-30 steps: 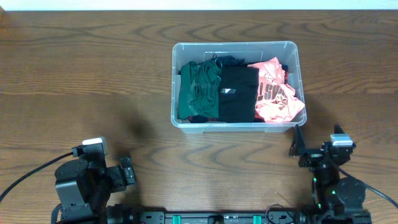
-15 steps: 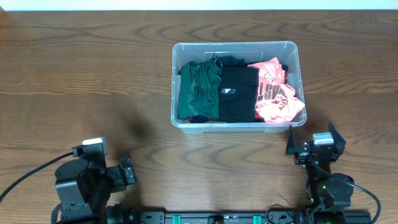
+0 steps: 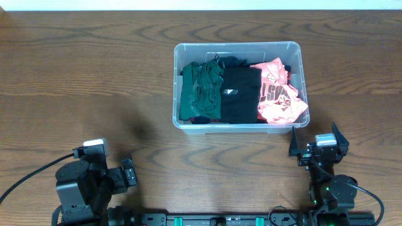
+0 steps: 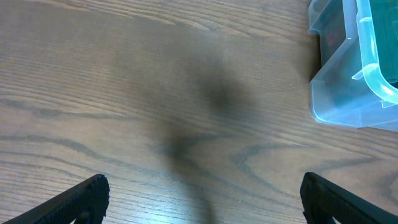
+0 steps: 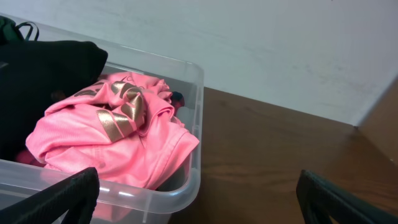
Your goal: Pack container
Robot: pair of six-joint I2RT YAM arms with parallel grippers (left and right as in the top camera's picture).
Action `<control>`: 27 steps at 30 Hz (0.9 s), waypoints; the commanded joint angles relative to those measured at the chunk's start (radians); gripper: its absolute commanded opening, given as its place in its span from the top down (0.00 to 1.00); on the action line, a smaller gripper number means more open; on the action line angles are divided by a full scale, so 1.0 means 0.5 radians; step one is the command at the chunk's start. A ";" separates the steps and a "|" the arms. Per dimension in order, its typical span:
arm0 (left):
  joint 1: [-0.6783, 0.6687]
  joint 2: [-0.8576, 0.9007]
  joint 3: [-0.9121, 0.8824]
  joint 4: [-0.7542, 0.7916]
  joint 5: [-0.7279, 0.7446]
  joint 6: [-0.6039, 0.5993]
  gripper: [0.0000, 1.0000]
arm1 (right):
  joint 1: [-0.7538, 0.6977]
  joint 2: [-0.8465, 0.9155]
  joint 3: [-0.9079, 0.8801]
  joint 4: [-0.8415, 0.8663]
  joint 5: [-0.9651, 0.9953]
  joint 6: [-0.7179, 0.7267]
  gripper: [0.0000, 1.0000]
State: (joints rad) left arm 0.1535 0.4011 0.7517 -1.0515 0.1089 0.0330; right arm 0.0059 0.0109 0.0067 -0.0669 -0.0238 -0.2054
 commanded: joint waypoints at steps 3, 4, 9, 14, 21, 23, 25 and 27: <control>0.000 -0.004 -0.004 -0.006 0.021 -0.008 0.02 | 0.017 -0.010 -0.002 -0.009 0.001 -0.033 0.01; -0.001 -0.006 -0.004 -0.008 0.021 -0.008 0.02 | 0.017 -0.010 -0.002 -0.009 0.001 -0.033 0.01; -0.002 -0.047 -0.022 -0.006 0.021 -0.008 0.02 | 0.017 -0.010 -0.002 -0.009 0.001 -0.034 0.01; -0.018 -0.224 -0.197 -0.005 0.020 -0.008 0.02 | 0.017 -0.010 -0.002 -0.009 0.001 -0.034 0.01; -0.032 -0.526 -0.655 0.479 0.037 -0.008 0.02 | 0.017 -0.010 -0.002 -0.009 0.001 -0.034 0.01; -0.037 -0.575 -0.798 0.756 0.076 -0.008 0.02 | 0.017 -0.010 -0.002 -0.009 0.001 -0.033 0.01; -0.068 -0.625 -0.955 1.039 0.076 -0.008 0.02 | 0.017 -0.010 -0.002 -0.009 0.001 -0.033 0.01; -0.117 -0.690 -1.131 1.332 0.075 -0.008 0.02 | 0.017 -0.010 -0.002 -0.009 0.001 -0.034 0.01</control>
State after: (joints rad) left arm 0.1204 0.0948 0.2714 -0.4698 0.1303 0.0299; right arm 0.0059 0.0109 0.0067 -0.0673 -0.0238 -0.2127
